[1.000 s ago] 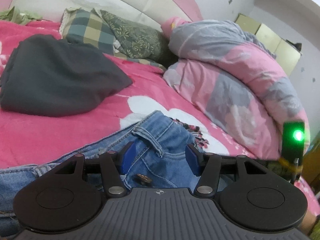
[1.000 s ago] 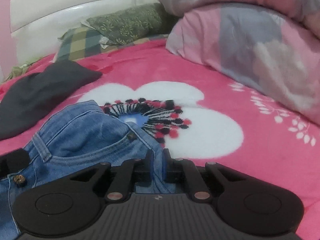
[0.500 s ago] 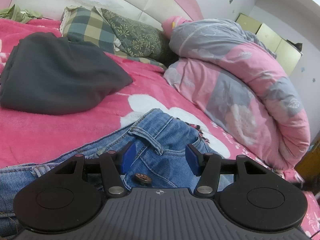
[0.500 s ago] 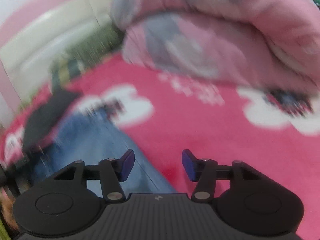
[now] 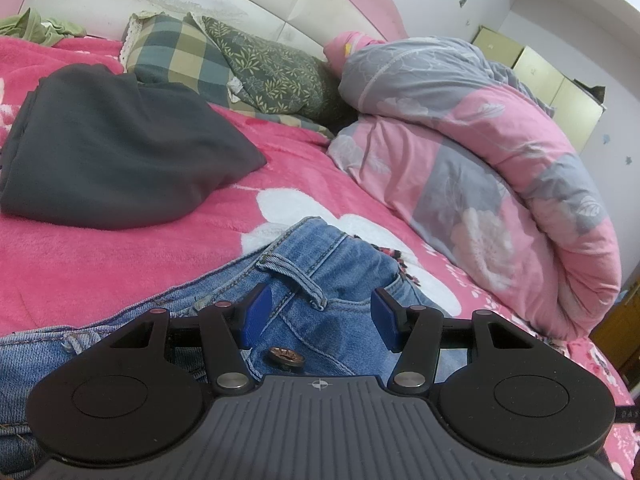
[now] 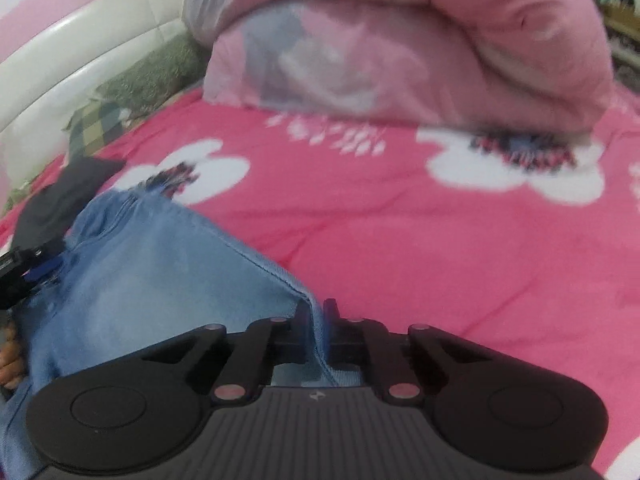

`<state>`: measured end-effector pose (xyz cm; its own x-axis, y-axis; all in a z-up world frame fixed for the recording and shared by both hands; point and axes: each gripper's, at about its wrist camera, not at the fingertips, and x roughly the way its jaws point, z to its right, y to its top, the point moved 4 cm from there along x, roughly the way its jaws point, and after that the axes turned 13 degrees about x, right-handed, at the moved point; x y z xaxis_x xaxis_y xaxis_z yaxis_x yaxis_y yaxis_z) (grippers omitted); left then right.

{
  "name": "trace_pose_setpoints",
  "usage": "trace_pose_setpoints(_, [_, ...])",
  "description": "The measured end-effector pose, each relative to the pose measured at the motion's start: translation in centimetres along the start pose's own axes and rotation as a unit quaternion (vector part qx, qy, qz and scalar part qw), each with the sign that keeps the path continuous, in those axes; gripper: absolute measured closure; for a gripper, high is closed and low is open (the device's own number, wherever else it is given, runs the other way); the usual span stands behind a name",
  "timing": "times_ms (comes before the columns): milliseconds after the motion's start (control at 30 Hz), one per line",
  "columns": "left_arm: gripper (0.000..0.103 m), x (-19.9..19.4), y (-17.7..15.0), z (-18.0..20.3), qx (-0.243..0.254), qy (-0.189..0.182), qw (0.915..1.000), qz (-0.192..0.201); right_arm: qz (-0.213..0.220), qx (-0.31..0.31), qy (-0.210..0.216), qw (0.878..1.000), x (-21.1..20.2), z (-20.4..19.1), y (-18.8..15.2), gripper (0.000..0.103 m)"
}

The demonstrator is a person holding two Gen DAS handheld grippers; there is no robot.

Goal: Fold clothes

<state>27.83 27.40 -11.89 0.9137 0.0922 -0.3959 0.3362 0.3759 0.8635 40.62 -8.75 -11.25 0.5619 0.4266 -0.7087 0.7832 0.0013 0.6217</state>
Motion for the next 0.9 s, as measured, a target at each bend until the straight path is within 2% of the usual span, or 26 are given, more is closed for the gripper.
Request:
trace_pose_setpoints(133, [0.048, 0.0, 0.0, 0.0, 0.000, 0.000, 1.0000, 0.000, 0.014, 0.014, -0.026, 0.999, 1.3, 0.7, 1.1, 0.098])
trace_pose_setpoints(233, [0.048, 0.0, 0.0, 0.0, 0.000, 0.000, 1.0000, 0.000, -0.010, 0.014, -0.046, 0.999, 3.5, 1.5, 0.9, 0.098])
trace_pose_setpoints(300, [0.048, 0.0, 0.0, -0.1, 0.000, 0.000, 1.0000, 0.000, -0.017, 0.032, -0.044, 0.998, 4.3, 2.2, 0.8, 0.099])
trace_pose_setpoints(367, [0.048, 0.0, -0.1, -0.1, -0.001, -0.001, 1.0000, 0.000, -0.028, 0.083, -0.016, 0.996, 4.1, 3.5, 1.5, 0.097])
trace_pose_setpoints(433, [0.048, 0.0, 0.0, -0.1, -0.003, -0.002, 1.0000, 0.001, -0.043, 0.194, 0.046, 0.979, 3.7, 6.2, 2.1, 0.086])
trace_pose_setpoints(500, [0.048, 0.0, 0.0, -0.1, -0.005, -0.002, 1.0000, 0.001, -0.048, 0.289, 0.084, 0.952, 2.9, 9.0, 2.4, 0.075])
trace_pose_setpoints(533, [0.048, 0.0, 0.0, -0.2, -0.005, -0.003, 1.0000, 0.001, -0.035, 0.325, 0.082, 0.941, 1.8, 10.3, 2.5, 0.074])
trace_pose_setpoints(567, [0.048, 0.0, 0.0, -0.2, -0.005, -0.003, 1.0000, 0.001, -0.019, 0.340, 0.069, 0.938, 0.6, 11.2, 2.7, 0.071])
trace_pose_setpoints(733, [0.048, -0.3, 0.3, 0.2, 0.002, 0.002, 1.0000, 0.000, 0.037, 0.346, 0.038, 0.937, -9.4, 13.7, 2.4, 0.070])
trace_pose_setpoints(800, [0.048, -0.8, 0.7, 1.1, 0.022, -0.001, 0.9997, -0.004, 0.055, 0.320, 0.027, 0.945, -14.5, 13.4, 1.9, 0.070])
trace_pose_setpoints(900, [0.048, -2.5, 1.4, 4.4, 0.084, -0.020, 0.9963, -0.007, 0.084, 0.251, -0.015, 0.964, -22.2, 12.5, 0.0, 0.070])
